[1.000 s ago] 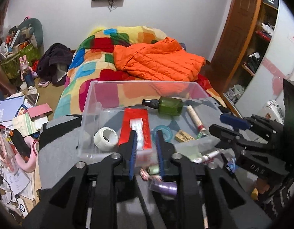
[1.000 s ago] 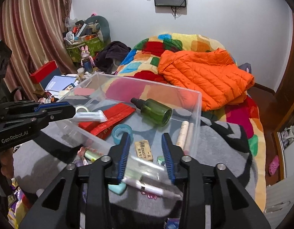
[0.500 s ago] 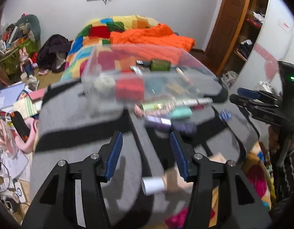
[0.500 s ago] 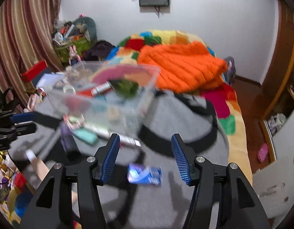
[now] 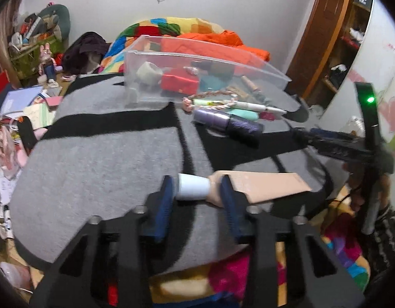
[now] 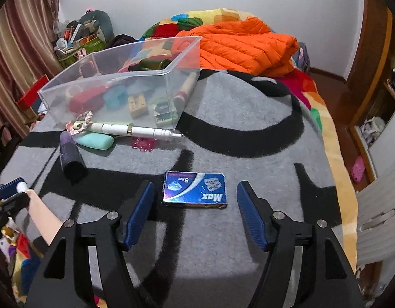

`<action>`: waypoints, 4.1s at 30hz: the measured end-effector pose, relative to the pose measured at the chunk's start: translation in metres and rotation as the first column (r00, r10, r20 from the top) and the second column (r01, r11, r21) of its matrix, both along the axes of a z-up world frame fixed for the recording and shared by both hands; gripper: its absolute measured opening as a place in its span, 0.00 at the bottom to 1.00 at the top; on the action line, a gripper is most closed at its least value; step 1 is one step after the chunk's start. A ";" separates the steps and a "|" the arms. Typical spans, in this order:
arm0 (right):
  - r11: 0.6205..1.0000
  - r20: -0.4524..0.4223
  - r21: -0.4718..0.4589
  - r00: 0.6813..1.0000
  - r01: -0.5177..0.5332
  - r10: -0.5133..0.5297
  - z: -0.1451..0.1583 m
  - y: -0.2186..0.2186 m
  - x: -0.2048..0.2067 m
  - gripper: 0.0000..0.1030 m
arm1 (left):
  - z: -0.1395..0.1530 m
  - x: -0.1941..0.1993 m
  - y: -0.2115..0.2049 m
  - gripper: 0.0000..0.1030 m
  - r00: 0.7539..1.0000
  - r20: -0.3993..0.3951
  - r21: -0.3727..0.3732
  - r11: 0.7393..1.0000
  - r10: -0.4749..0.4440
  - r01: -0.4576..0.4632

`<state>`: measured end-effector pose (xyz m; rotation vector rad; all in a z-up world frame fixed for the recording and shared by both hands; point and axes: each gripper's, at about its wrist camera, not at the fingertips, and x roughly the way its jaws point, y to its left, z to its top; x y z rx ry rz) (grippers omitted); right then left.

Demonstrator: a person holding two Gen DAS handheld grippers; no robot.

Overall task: Organize objects
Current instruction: 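Reach left tool to beige tube while right tool reaches blue Max box, then grasp beige tube's white cap with left tool while right tool grasps Max box, then drop beige tube in clear box with left tool while right tool drops Max box, then reach left tool to purple spray bottle while right tool reaches silver pen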

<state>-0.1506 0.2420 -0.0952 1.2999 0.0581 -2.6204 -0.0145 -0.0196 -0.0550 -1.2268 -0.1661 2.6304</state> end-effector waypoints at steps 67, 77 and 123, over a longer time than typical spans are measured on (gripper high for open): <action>0.992 -0.078 -0.060 0.991 -0.112 0.108 0.054 -0.083 -0.109 0.43 | 0.050 -0.179 -0.003 0.28 0.996 -0.042 -0.040 0.996 0.080 -0.081; 0.990 -0.058 -0.040 0.990 -0.132 0.130 0.051 -0.085 -0.103 0.44 | 0.056 -0.169 0.000 0.28 0.998 -0.040 -0.038 0.998 0.057 -0.058; 0.913 0.001 -0.121 0.919 -0.390 0.393 0.024 -0.042 -0.013 0.24 | 0.015 -0.061 0.016 0.81 0.997 0.041 0.028 0.997 0.070 -0.072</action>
